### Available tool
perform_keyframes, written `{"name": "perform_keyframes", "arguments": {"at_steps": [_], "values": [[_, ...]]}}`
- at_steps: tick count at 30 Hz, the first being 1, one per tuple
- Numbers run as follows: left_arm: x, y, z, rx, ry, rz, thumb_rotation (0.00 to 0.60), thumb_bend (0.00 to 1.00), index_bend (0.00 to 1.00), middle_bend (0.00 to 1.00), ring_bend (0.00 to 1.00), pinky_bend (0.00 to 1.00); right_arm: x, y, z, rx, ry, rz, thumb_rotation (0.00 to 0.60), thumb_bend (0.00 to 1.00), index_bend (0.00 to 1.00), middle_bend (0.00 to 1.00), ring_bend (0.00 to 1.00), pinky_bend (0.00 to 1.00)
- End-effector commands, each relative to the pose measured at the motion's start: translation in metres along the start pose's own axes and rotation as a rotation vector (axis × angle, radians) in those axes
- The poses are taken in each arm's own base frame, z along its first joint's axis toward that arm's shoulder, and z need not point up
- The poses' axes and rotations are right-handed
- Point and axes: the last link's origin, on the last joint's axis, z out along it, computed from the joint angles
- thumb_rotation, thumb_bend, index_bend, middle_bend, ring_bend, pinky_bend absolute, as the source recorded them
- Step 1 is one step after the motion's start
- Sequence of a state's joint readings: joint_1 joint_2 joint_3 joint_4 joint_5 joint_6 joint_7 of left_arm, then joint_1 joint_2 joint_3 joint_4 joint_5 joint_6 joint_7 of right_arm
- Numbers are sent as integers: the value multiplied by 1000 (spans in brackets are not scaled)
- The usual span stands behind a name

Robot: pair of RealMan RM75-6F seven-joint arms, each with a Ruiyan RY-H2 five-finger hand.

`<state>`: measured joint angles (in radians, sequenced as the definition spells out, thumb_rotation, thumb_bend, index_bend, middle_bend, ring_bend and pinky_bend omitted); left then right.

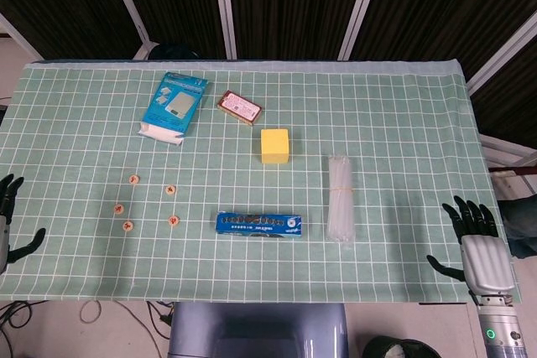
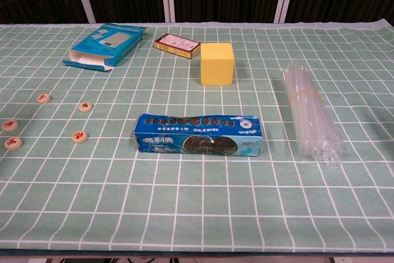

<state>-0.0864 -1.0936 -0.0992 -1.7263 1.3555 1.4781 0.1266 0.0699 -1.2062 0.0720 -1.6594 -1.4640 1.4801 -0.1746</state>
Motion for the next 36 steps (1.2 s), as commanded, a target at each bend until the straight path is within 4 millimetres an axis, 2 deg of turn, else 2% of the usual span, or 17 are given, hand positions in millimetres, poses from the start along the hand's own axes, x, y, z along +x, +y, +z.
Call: {"name": "perform_keyframes", "arguments": {"at_steps": [1, 12, 18, 21, 24, 27, 36], "values": [[1, 0, 0, 0, 3, -1, 600, 235, 43, 0, 0, 0, 0, 0, 0, -2, 2, 4, 600, 266, 118, 56, 19, 0], [-2, 2, 1, -13, -5, 4, 600, 212, 52, 0, 0, 0, 0, 2, -1, -19, -2, 21, 600, 267, 118, 56, 19, 0], [-4, 9, 8, -59, -19, -11, 600, 211, 94, 0, 0, 0, 1, 2, -2, -35, 0, 36, 600, 266, 118, 56, 19, 0], [-5, 17, 21, -105, -44, -6, 600, 212, 104, 0, 0, 0, 1, 1, -2, -37, -3, 42, 600, 266, 118, 56, 19, 0], [-6, 49, 62, -201, -93, 51, 600, 212, 119, 0, 0, 0, 1, 1, -2, -42, -1, 43, 600, 266, 118, 56, 20, 0], [-13, 68, 81, -229, -122, 87, 600, 211, 146, 0, 0, 0, 1, 1, -2, -48, -2, 43, 600, 267, 118, 56, 20, 0], [-46, 111, 117, -277, -208, 160, 600, 218, 196, 0, 0, 0, 1, 2, -2, -68, -4, 52, 600, 266, 118, 57, 20, 0]]}}
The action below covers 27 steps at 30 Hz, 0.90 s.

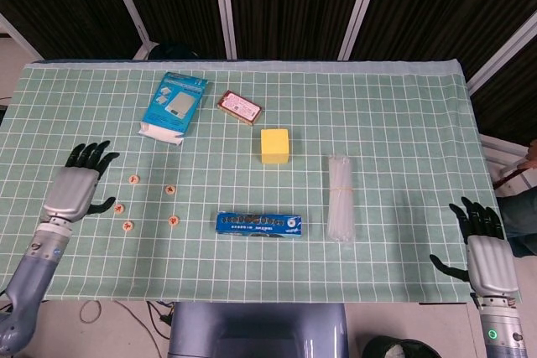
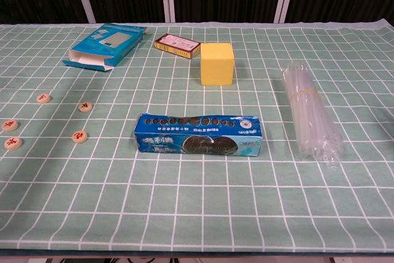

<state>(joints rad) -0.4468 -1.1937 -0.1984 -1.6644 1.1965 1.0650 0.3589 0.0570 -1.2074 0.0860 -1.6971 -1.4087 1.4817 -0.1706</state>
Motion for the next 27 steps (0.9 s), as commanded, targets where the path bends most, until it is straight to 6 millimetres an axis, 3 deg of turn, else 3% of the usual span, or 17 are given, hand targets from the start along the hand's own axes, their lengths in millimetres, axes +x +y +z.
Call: {"name": "perform_keyframes", "arguments": {"at_steps": [1, 13, 27], "values": [[-10, 13, 20, -13, -36, 12, 600, 219, 202, 0, 0, 0, 0, 0, 0, -7, -1, 4, 600, 266, 118, 56, 20, 0], [-46, 57, 57, -66, -118, 54, 600, 309, 312, 0, 0, 0, 1, 2, 1, -38, -2, 18, 600, 266, 118, 56, 20, 0], [-70, 81, 72, -67, -158, 98, 600, 319, 361, 0, 0, 0, 1, 4, 2, -61, -2, 32, 600, 267, 118, 57, 19, 0]]}}
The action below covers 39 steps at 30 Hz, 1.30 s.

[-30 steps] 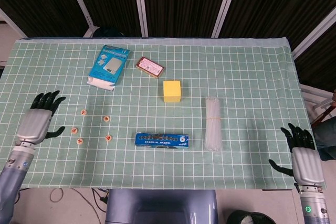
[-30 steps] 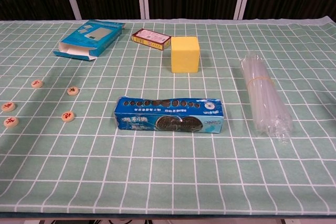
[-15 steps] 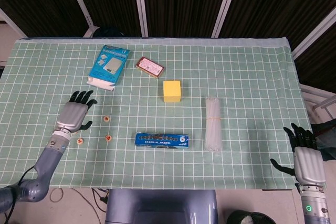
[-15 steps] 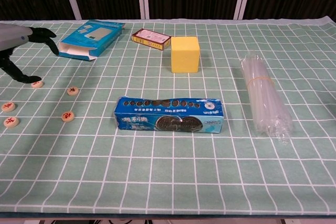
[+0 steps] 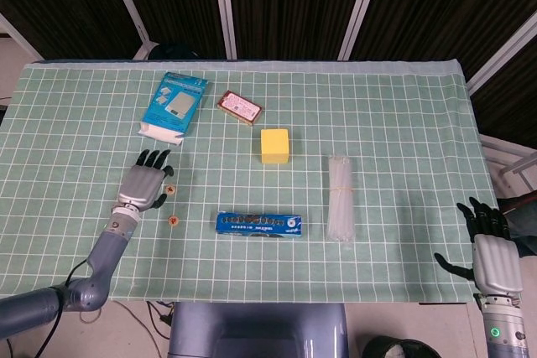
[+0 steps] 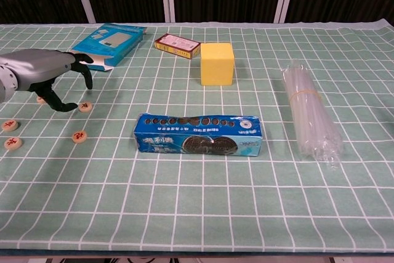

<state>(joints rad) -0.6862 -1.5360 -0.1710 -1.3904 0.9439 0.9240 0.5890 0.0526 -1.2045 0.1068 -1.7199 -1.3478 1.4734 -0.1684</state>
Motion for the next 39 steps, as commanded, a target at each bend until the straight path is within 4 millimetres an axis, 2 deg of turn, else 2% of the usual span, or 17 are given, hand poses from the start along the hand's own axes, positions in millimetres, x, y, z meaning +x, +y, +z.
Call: {"name": "perform_keyframes", "arguments": {"at_steps": [1, 12, 25, 39], "values": [[-3, 4, 2, -6, -6, 6, 600, 319, 368, 0, 0, 0, 0, 0, 0, -3, 1, 2, 600, 267, 118, 57, 19, 0], [-8, 9, 6, 0, -6, 50, 600, 338, 439, 8, 0, 0, 0, 0, 1, -18, 1, 13, 600, 267, 118, 57, 20, 0], [-13, 10, 8, 11, -14, 90, 600, 340, 439, 9, 0, 0, 0, 0, 1, -30, 1, 23, 600, 266, 118, 56, 19, 0], [-15, 16, 10, 5, -19, 103, 600, 354, 484, 25, 0, 0, 0, 1, 1, -39, 1, 31, 600, 266, 118, 57, 20, 0]]}}
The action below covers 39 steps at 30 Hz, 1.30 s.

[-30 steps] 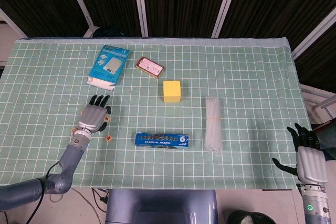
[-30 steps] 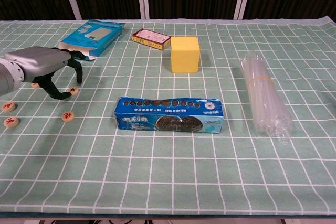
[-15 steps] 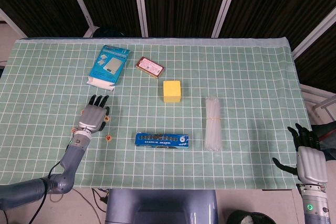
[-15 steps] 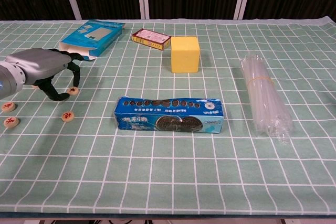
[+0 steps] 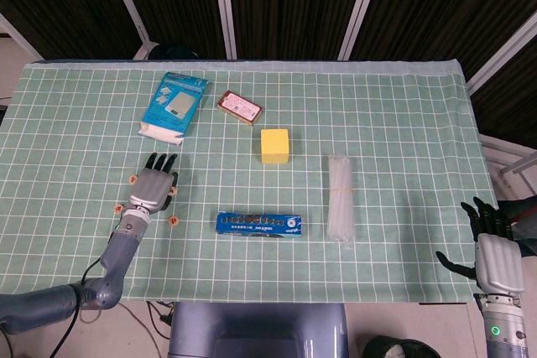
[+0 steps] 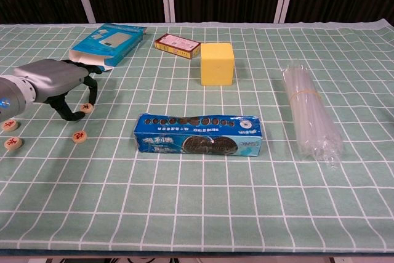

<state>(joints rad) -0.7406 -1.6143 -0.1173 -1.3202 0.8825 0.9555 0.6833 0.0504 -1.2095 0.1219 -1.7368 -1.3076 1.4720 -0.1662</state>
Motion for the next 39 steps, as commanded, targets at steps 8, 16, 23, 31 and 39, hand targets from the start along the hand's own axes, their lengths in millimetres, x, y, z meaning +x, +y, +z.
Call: {"name": "perform_keyframes", "arguments": {"at_steps": [8, 16, 23, 31, 39], "values": [[14, -4, -8, -2, 43, -30, 600, 358, 489, 28, 0, 0, 0, 0, 1, -3, 0, 4, 600, 266, 118, 57, 20, 0], [23, -34, -50, 0, 54, -42, 600, 358, 489, 28, 0, 0, 0, 1, 0, -5, -2, 4, 600, 266, 118, 56, 19, 0], [3, -71, -93, 5, 35, -9, 600, 358, 489, 34, 0, 0, 0, -1, 0, -2, -3, 2, 600, 266, 118, 56, 20, 0], [-19, -87, -112, -26, 24, 12, 600, 358, 489, 36, 0, 0, 0, -1, -1, -6, -1, 2, 600, 266, 118, 56, 19, 0], [-30, -82, -115, -58, 25, 27, 600, 358, 484, 37, 0, 0, 0, 0, 0, -11, 3, 4, 600, 266, 118, 57, 19, 0]]}}
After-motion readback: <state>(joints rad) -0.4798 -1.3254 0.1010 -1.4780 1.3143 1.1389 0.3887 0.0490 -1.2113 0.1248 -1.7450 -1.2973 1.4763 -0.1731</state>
